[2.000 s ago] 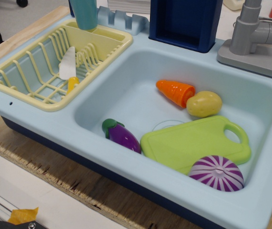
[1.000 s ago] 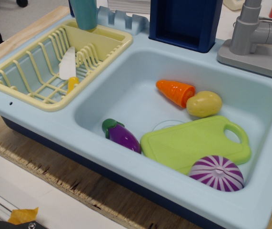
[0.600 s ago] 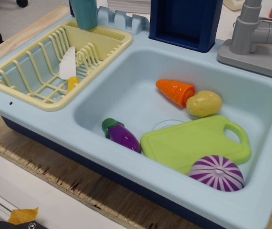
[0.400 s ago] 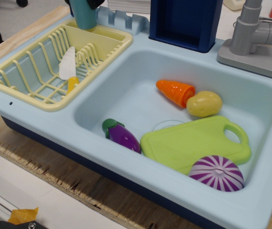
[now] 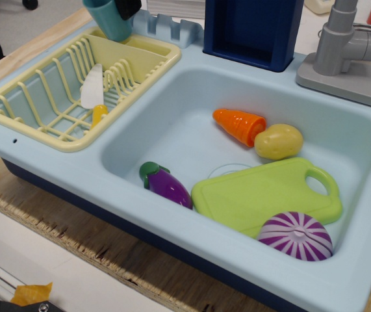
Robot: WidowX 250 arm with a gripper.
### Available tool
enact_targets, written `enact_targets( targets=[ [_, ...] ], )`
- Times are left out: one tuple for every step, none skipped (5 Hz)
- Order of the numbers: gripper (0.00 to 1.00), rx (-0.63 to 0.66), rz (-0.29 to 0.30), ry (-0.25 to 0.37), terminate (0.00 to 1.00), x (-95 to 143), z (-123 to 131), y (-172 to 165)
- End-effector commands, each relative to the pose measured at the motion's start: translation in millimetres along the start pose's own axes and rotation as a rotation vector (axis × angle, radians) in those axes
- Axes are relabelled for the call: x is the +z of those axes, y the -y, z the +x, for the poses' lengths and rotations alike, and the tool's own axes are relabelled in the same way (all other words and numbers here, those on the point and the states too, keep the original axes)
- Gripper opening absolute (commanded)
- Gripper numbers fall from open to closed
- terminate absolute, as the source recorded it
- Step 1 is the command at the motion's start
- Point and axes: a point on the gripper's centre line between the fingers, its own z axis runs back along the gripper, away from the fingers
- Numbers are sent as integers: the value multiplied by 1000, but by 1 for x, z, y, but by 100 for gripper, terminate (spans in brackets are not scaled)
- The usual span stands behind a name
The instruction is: Put cup from counter or drying rack into sink
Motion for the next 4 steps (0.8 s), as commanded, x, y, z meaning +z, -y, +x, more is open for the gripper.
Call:
enact_targets(
  targets=[
    [0, -6, 40, 81, 0, 36, -12, 17],
    [0, 3, 29, 103, 0, 41, -16, 33],
    [0, 37, -44, 138, 0, 35, -28, 67],
    [0, 72, -138, 170, 0, 23, -41, 98]
  ],
)
